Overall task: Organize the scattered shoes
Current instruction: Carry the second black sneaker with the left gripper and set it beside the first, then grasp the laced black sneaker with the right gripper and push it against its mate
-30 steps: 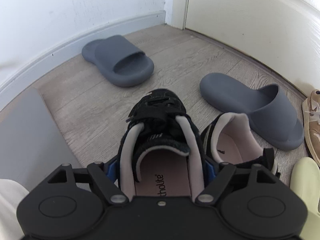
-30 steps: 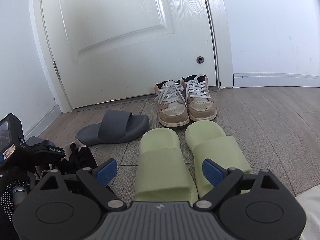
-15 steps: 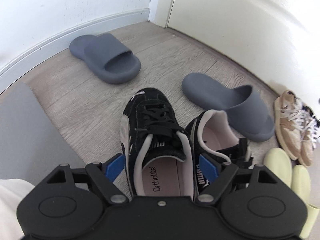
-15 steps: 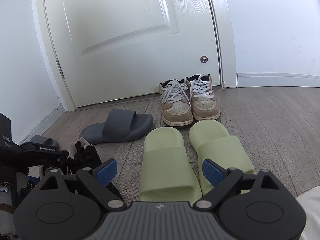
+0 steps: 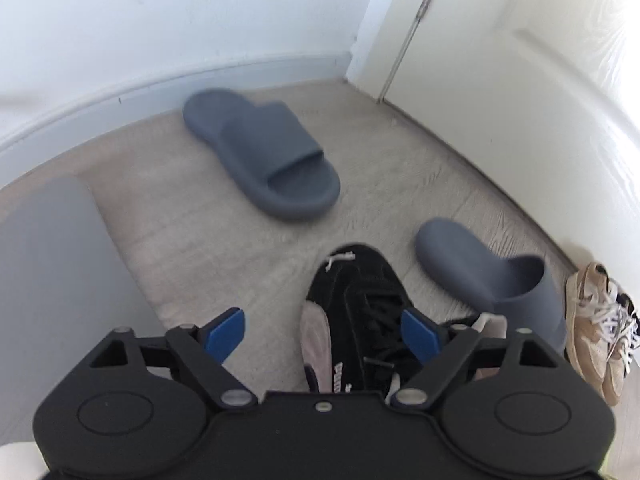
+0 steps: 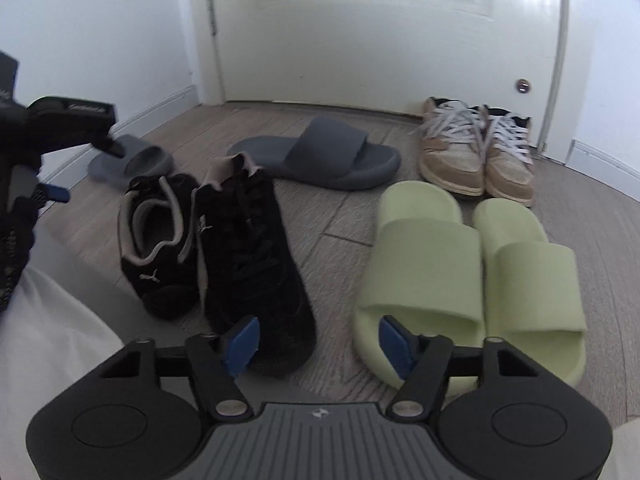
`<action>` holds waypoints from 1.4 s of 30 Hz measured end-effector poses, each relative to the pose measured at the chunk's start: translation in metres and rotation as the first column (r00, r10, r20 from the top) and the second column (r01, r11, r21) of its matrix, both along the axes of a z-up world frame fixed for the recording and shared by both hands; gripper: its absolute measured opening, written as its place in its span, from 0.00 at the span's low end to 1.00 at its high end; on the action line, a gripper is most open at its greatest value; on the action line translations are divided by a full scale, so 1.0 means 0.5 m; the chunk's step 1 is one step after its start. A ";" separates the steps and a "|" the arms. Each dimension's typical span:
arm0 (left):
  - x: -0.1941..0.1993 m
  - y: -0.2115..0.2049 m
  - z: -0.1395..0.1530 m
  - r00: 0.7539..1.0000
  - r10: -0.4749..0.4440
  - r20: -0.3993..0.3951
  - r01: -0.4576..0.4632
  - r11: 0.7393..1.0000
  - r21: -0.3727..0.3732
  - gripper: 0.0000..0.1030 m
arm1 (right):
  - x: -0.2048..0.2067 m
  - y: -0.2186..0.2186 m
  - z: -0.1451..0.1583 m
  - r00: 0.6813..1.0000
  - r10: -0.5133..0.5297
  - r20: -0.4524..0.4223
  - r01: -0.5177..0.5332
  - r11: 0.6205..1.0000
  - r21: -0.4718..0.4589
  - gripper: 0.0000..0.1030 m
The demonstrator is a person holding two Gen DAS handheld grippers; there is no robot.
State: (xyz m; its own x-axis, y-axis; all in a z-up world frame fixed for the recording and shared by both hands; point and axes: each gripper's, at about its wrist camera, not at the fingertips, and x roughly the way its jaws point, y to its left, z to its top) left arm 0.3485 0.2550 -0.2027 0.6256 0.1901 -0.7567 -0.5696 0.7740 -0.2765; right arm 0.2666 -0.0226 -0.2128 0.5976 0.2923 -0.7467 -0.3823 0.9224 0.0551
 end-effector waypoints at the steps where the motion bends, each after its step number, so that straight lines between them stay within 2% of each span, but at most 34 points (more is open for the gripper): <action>1: -0.002 -0.004 0.007 1.000 -0.005 0.022 0.004 1.000 0.019 0.82 | 0.007 0.012 -0.002 1.000 0.018 -0.008 -0.018 1.000 0.009 0.57; 4: -0.004 -0.001 0.021 0.999 -0.017 0.043 0.016 1.000 0.023 0.83 | 0.033 0.036 -0.006 0.998 0.063 -0.011 -0.062 0.998 0.027 0.58; 6: -0.007 0.010 0.029 0.999 0.007 0.052 -0.008 1.000 0.025 0.83 | 0.067 0.059 -0.002 0.990 0.144 0.000 -0.144 0.990 0.004 0.58; 9: 0.008 0.039 0.047 0.995 0.084 0.062 -0.089 0.992 0.090 0.85 | 0.118 0.091 -0.002 0.958 0.284 -0.037 -0.286 0.957 -0.055 0.58; 11: 0.026 0.056 0.052 0.993 0.100 0.058 -0.107 0.984 0.144 0.85 | 0.135 0.113 -0.010 0.943 0.325 -0.070 -0.331 0.938 -0.106 0.61; 13: 0.046 0.071 0.039 0.994 0.101 0.052 -0.109 0.977 0.185 0.86 | 0.134 0.137 -0.028 0.948 0.309 -0.078 -0.318 0.931 -0.181 0.80; 16: 0.066 0.088 -0.008 0.996 0.074 -0.041 -0.069 0.992 0.107 0.86 | 0.117 0.150 -0.056 0.960 0.270 -0.074 -0.280 0.931 -0.233 0.80; 17: 0.069 0.088 -0.014 0.997 0.062 -0.055 -0.056 0.993 0.101 0.85 | 0.113 0.150 -0.065 0.965 0.250 -0.076 -0.261 0.937 -0.232 0.80; 21: 0.065 0.058 -0.001 0.998 0.065 -0.027 -0.056 0.967 0.247 0.85 | 0.108 0.147 -0.077 0.979 0.191 -0.076 -0.202 0.959 -0.196 0.78; 23: 0.070 0.049 -0.004 0.999 0.040 -0.034 -0.030 0.964 0.265 0.85 | 0.113 0.146 -0.075 0.982 0.176 -0.074 -0.187 0.965 -0.186 0.74; 24: 0.076 0.047 -0.009 0.999 0.018 -0.047 -0.005 0.966 0.258 0.85 | 0.117 0.145 -0.075 0.984 0.160 -0.076 -0.171 0.970 -0.175 0.73; 28: 0.072 0.057 -0.015 0.999 0.020 -0.046 -0.009 0.974 0.227 0.85 | 0.148 0.162 -0.075 0.995 0.066 -0.074 -0.075 0.989 -0.131 0.68; 31: 0.067 0.084 -0.022 0.998 0.046 -0.039 -0.040 0.989 0.139 0.85 | 0.166 0.184 -0.076 0.997 0.026 -0.067 -0.034 0.993 -0.117 0.64; 34: 0.064 0.102 -0.026 0.996 0.088 -0.033 -0.085 0.992 0.094 0.85 | 0.172 0.201 -0.074 0.997 0.042 -0.060 -0.048 0.993 -0.104 0.62; 39: 0.054 0.111 -0.020 0.991 0.133 -0.014 -0.131 0.988 0.082 0.85 | 0.178 0.203 -0.072 0.997 0.040 -0.072 -0.047 0.995 -0.092 0.62; 42: 0.051 0.121 -0.025 0.989 0.150 -0.016 -0.149 0.988 0.047 0.85 | 0.192 0.206 -0.069 0.994 0.034 -0.101 -0.038 0.999 -0.037 0.61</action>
